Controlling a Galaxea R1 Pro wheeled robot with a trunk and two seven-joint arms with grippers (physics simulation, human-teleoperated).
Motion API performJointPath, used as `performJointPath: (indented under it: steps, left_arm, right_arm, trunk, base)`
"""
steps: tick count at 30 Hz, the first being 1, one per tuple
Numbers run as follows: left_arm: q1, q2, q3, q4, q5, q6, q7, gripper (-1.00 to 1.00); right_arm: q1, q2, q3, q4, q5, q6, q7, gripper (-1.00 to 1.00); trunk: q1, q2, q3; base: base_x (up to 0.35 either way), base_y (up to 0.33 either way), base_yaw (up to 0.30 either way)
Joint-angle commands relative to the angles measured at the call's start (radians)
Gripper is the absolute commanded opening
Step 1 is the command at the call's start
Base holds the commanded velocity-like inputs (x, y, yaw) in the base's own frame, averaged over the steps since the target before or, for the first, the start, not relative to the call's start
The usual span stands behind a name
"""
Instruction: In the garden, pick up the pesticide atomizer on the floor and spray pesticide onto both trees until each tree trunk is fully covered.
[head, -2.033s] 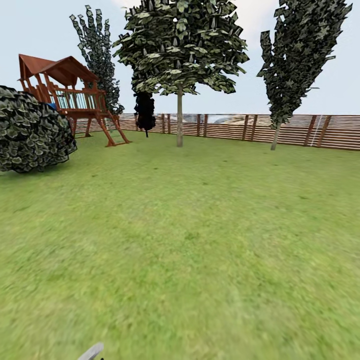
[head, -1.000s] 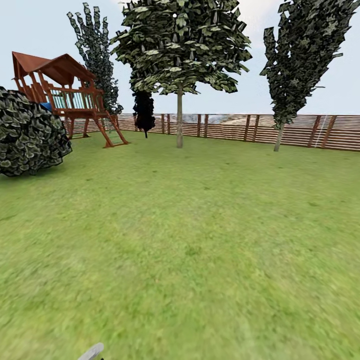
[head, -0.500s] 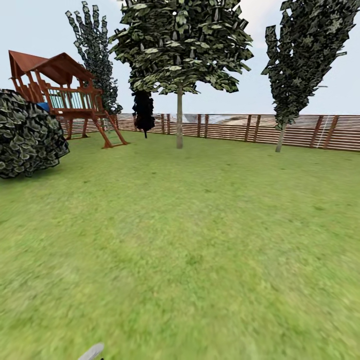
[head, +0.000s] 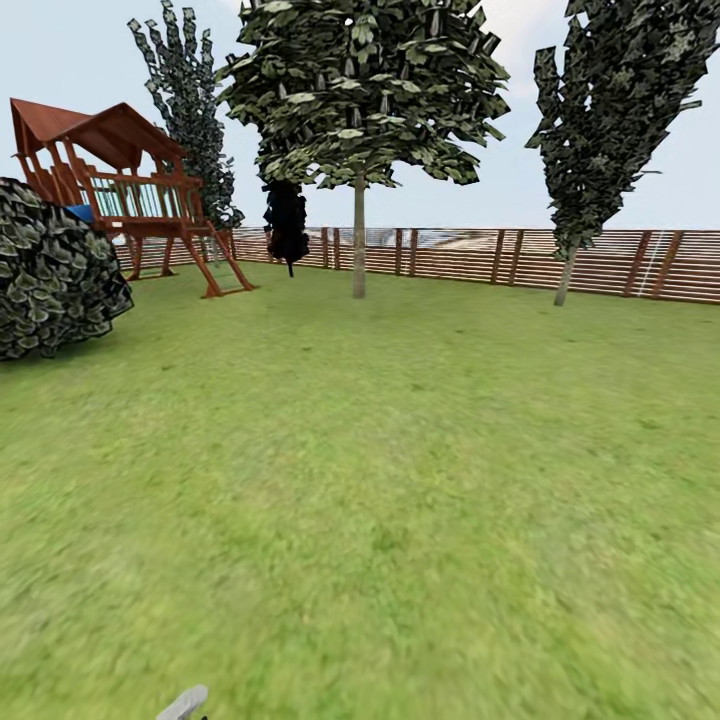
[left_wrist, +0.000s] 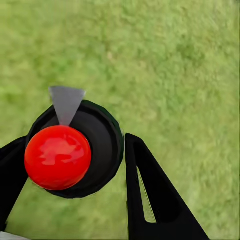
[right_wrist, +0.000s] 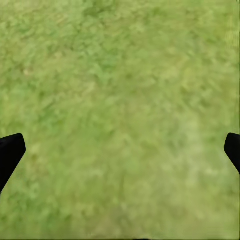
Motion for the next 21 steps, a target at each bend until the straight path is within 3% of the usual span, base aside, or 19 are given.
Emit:
performJointPath:
  steps: [1,21]
  left_arm:
    - [-0.001,0.001,-0.008,0.000,0.010,-0.008,0.001,-1.00]
    - [-0.001,0.001,-0.008,0.000,0.010,-0.008,0.001,-1.00]
  right_arm:
    - [-0.001,0.000,-0.003,0.001,-0.011,-0.001,0.009,1.00]
    - [0.000,0.000,-0.003,0.001,-0.010,-0.001,0.009,1.00]
  trunk:
    - [0.001,-0.002,-0.002]
    - [0.001,-0.002,-0.002]
  base:
    - [0.335,0.000,0.000]
    - [0.335,0.000,0.000]
